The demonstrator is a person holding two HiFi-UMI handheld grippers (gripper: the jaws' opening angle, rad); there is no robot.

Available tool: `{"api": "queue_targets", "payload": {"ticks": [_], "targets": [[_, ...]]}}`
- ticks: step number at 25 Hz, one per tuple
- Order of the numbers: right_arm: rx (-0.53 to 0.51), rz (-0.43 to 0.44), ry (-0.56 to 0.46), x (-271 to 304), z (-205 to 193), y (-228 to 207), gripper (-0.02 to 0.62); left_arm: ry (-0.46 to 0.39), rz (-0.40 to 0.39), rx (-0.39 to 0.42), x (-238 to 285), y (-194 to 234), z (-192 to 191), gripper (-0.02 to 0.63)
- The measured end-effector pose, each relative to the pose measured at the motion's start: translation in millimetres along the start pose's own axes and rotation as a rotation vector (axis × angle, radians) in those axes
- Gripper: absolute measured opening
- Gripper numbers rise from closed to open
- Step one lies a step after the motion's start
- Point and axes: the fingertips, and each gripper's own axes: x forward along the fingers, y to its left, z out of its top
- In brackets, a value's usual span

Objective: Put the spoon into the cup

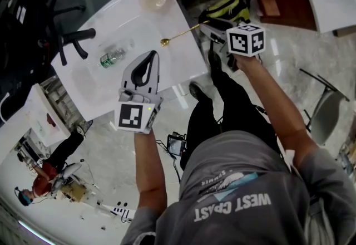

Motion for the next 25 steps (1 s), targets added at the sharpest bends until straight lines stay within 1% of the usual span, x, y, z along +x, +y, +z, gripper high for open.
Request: {"api": "queue_targets", "payload": {"ticks": [5, 10, 11, 12, 16, 20, 25], "targets": [[0.067, 0.063, -0.007, 10.6, -4.4, 7.3, 0.184, 0.007, -0.002, -0.007, 2.2, 2.3, -5.6, 0.002], [0.092, 0.075, -0.005, 15.5, -6.1, 10.1, 0.181, 0.004, -0.001, -0.01, 1.7, 1.8, -5.7, 0.002], [0.092, 0.078, -0.003, 15.9, -6.4, 11.3, 0.162, 0.004, -0.001, -0.009, 1.3, 1.7, -5.6, 0.002], [0.091, 0.081, -0.002, 15.8, -6.4, 12.7, 0.13, 0.004, -0.001, -0.009, 0.7, 1.7, -5.6, 0.002], [0.104, 0.099, -0.015, 13.4, -3.4, 18.5, 0.099, -0.001, 0.004, -0.007, -3.3, 1.5, -3.8, 0.002], [0.131, 0.135, -0.035, 8.5, 4.7, 30.6, 0.064, -0.008, 0.012, 0.002, -10.9, 0.5, 2.7, 0.002], [0.159, 0.214, -0.062, -1.0, 23.1, 58.6, 0.035, -0.032, 0.042, 0.017, -24.5, 1.6, 20.7, 0.002]]}}
